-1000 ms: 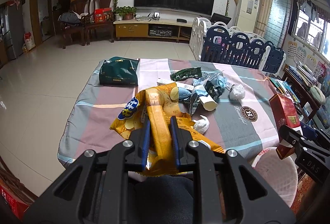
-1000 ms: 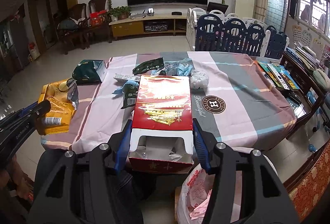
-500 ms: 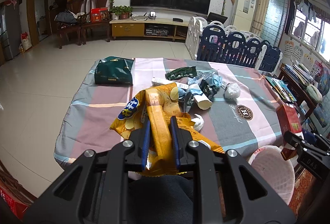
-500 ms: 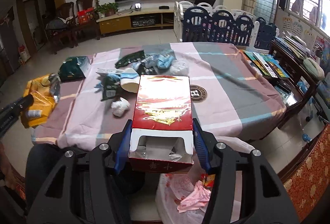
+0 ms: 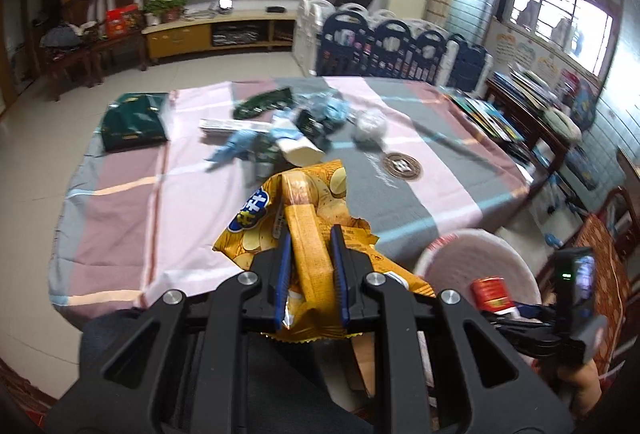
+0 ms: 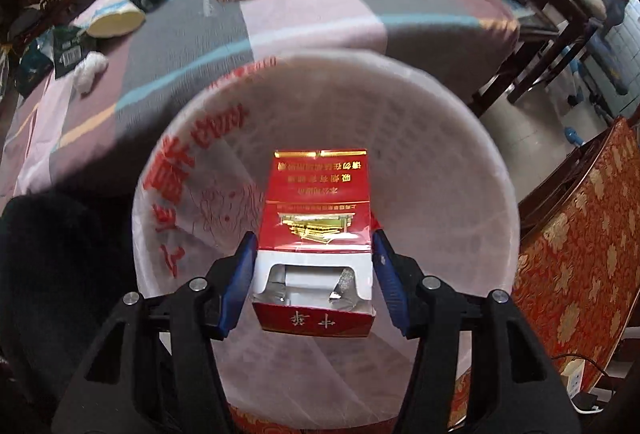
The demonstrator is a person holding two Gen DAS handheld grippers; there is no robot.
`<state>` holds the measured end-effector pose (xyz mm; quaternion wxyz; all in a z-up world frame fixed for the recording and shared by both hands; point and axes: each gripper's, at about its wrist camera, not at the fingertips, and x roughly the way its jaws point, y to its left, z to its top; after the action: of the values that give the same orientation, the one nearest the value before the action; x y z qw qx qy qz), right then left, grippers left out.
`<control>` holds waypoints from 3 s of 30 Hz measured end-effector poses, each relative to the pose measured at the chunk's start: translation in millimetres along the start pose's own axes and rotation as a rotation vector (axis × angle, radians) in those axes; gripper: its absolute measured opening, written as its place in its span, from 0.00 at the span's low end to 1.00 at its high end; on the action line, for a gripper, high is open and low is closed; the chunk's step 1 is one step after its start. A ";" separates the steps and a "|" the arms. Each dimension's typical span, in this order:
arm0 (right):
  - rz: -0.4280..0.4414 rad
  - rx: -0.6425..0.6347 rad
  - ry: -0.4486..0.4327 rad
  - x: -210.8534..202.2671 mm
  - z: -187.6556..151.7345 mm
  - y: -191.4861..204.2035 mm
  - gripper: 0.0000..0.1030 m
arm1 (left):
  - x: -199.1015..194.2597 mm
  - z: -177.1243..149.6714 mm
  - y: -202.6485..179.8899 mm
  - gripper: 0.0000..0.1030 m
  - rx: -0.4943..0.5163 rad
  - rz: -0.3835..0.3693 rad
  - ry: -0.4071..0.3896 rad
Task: Collect trash
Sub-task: 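Carry the red cigarette box over the wastebasket and open the right gripper, then lower the yellow chip bag into the wastebasket and open the left gripper, then move both grippers back over the table, right gripper toward the white crumpled tissue, then grasp the white crumpled tissue with the right gripper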
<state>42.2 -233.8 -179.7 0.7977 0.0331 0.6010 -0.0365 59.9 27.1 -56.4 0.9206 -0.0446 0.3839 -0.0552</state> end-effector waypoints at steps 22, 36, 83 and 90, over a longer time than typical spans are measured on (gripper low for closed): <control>-0.063 0.445 -0.287 -87.6 -0.3 -122.2 0.81 | 91.0 -45.8 -138.4 0.79 0.233 -0.493 0.374; 0.044 0.286 -0.268 -70.4 27.4 -34.5 0.81 | 39.3 2.5 21.6 0.79 0.030 0.322 -0.069; 0.193 -0.193 -0.215 27.5 131.8 257.9 0.23 | 68.8 -38.4 174.4 0.85 -0.305 0.342 0.016; 0.193 -0.153 -0.220 20.3 116.8 229.2 0.23 | 69.3 -39.9 180.4 0.86 -0.346 0.324 0.027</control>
<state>181.9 -17.4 -165.1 0.8588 0.0260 0.5049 0.0828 92.1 194.7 -155.5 0.8909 -0.1389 0.4020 0.1592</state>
